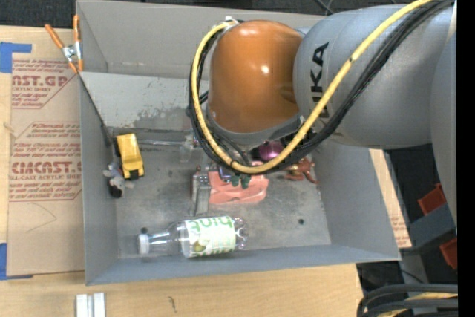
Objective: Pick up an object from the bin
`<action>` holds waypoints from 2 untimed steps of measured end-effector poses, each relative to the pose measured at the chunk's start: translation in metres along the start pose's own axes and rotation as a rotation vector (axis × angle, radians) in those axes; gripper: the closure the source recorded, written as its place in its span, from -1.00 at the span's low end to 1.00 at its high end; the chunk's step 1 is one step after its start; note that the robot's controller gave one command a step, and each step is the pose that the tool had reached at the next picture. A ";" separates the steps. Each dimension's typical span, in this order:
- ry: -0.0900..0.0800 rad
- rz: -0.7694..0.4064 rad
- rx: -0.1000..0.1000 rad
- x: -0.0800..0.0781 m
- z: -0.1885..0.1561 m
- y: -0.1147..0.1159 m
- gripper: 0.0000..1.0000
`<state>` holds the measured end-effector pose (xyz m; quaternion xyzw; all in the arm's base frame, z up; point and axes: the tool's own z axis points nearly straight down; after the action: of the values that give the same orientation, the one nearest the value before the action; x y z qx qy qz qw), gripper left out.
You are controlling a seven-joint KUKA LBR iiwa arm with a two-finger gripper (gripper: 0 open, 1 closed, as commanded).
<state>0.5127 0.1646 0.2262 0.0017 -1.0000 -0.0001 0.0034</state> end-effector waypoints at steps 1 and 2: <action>-0.008 0.002 -0.001 -0.002 -0.004 -0.001 -1.00; -0.011 -0.114 0.000 0.010 0.058 -0.028 -1.00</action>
Offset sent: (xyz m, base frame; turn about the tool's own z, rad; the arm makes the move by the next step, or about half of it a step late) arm -0.0299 -0.0718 -0.1562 -0.2914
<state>0.5026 0.1363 0.1687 0.0586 -0.9983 -0.0004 -0.0019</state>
